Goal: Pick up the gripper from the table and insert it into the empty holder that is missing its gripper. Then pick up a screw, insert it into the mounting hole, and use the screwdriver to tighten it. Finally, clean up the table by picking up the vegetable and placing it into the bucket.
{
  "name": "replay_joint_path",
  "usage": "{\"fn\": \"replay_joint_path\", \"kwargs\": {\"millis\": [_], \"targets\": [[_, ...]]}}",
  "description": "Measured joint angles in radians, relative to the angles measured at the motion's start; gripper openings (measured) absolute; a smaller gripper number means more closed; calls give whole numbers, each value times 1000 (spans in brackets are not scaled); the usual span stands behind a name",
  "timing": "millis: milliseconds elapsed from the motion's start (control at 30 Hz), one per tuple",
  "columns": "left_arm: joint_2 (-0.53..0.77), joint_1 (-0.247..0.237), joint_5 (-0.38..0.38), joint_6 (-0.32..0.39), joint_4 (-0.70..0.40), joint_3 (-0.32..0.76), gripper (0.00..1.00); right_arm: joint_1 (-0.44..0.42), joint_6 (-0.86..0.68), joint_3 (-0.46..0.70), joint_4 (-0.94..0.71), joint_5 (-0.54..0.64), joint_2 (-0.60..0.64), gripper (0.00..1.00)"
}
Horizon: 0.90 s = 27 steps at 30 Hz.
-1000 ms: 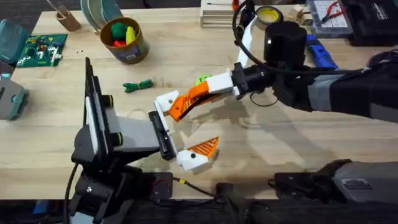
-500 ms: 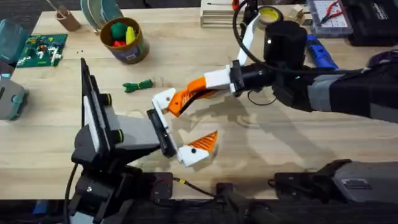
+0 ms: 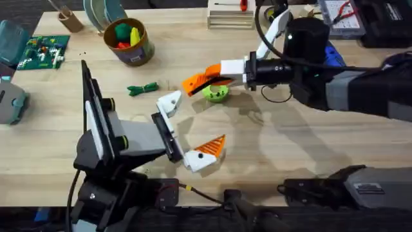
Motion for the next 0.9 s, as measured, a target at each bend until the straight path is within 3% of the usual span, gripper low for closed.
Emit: {"fn": "replay_joint_path", "kwargs": {"millis": [233,567,900], "targets": [[0,0,-11,0,1,0,993,1,0,0,59,-7,0,6],[0,0,-103,-1,13,0,993,-29,0,0,62,-128,0,6],[0,0,-130,-50,14,0,993,-19,1,0,79,-193,0,6]]}}
